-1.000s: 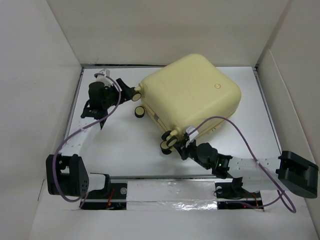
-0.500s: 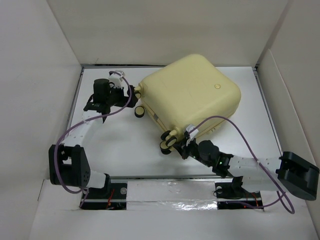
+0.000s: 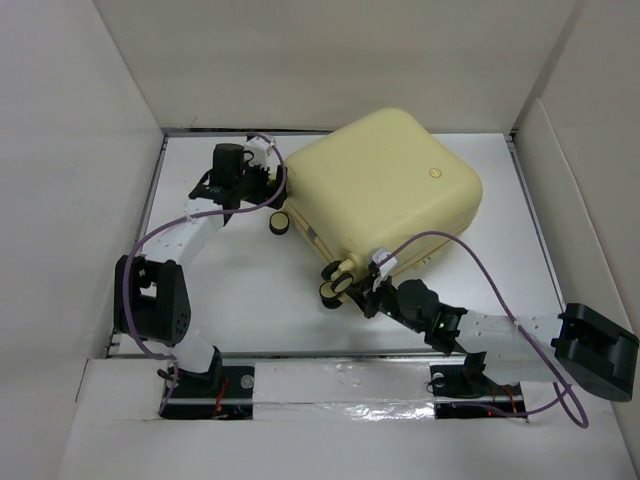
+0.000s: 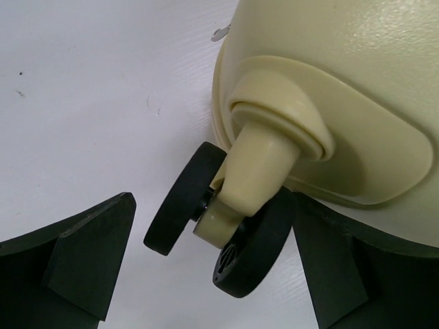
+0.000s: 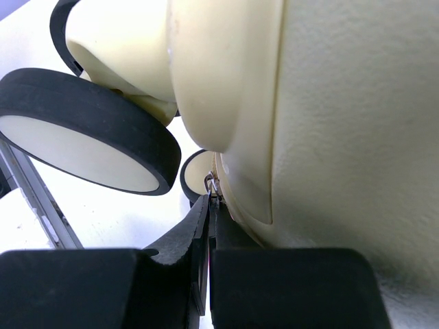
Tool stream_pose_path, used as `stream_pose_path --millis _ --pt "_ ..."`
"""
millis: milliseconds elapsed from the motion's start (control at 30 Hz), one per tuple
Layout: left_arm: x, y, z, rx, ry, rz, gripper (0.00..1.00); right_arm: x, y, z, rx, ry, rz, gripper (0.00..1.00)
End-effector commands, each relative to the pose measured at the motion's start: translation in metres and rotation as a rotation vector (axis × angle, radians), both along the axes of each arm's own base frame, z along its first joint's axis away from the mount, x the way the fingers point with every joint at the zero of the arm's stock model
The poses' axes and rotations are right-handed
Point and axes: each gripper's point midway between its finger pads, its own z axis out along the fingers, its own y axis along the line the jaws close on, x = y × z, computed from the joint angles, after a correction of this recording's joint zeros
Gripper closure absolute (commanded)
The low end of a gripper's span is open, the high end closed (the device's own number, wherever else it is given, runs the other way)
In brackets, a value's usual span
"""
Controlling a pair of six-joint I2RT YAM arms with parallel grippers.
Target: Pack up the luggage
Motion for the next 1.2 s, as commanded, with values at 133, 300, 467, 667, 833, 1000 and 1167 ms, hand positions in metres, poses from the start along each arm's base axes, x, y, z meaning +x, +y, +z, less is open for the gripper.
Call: stream_pose_path --millis 133,300,467,667,833,1000,1167 --pt "0.02 0.0 0.037 0.022 -0.135 0.01 0.13 -0.007 0.023 0.08 0.253 -0.119 0.087 1.0" --pt "0.02 -0.015 0.043 -0.014 -0.139 -0.043 0.34 -0.004 0.022 0.08 0.251 -0.118 0.08 1.0" --pt "0.018 -0.02 0.042 -0.036 -0.131 -0.064 0.78 -0.001 0.019 0.079 0.248 -0.117 0.067 1.0" --pt "0.005 -0.014 0.037 -0.077 -0.098 0.003 1.0 0.013 0.002 0.083 0.244 -0.122 0.02 1.0" --pt "-0.02 -0.017 0.043 -0.265 -0.114 0.158 1.0 0.037 -0.035 0.096 0.276 -0.137 -0.055 1.0" --pt "-0.068 -0.051 0.035 -0.267 -0.195 0.184 1.0 0.054 -0.077 0.111 0.288 -0.156 -0.121 1.0" --pt "-0.124 -0.108 0.012 -0.262 -0.179 0.07 1.0 0.074 -0.139 0.128 0.22 -0.176 -0.304 1.0"
